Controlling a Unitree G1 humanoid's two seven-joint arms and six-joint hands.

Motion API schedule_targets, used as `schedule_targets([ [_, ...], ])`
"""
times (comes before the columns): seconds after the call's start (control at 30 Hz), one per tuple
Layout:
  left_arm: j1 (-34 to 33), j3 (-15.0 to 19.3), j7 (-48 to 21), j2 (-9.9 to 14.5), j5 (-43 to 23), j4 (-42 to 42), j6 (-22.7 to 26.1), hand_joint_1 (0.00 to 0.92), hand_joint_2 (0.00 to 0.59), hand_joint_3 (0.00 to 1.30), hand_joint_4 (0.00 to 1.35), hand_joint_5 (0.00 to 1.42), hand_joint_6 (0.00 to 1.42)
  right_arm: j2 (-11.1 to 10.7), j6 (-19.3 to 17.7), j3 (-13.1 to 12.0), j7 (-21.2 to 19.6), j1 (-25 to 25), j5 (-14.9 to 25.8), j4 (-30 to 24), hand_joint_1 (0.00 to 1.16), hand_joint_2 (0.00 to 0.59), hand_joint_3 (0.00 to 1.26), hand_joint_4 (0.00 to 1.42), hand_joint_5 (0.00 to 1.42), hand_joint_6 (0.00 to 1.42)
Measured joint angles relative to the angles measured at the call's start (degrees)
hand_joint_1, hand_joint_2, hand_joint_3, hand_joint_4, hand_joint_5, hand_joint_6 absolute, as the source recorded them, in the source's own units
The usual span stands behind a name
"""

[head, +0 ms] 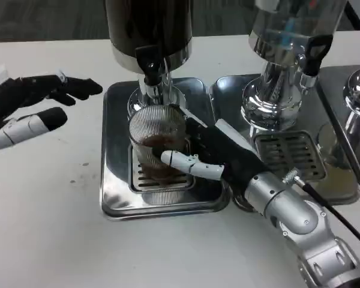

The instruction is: Grasp the cup under the faucet to collect the drink, then remove the cup.

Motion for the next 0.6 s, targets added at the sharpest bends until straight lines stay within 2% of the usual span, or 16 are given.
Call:
schedule_targets([
  [0.27,0.1,0.0,0.0,0.1,0.0,-0.2,0.1,0.0,0.109,0.37,0.29,0.28,0.33,-0.2,0.0,0.3,-0.4,0.0,-1.2,0.0,0.6,0.202,0.0,0.0,0.0,0.0],
  [0.6,0.7,0.1,0.0,0.2,0.0,-0.3,0.1,0.0,0.109,0.38,0.3,0.28,0.33,0.0,1.4,1.2,-3.1,0.1,-5.3,-1.7,0.6,0.202,0.0,0.0,0.0,0.0],
])
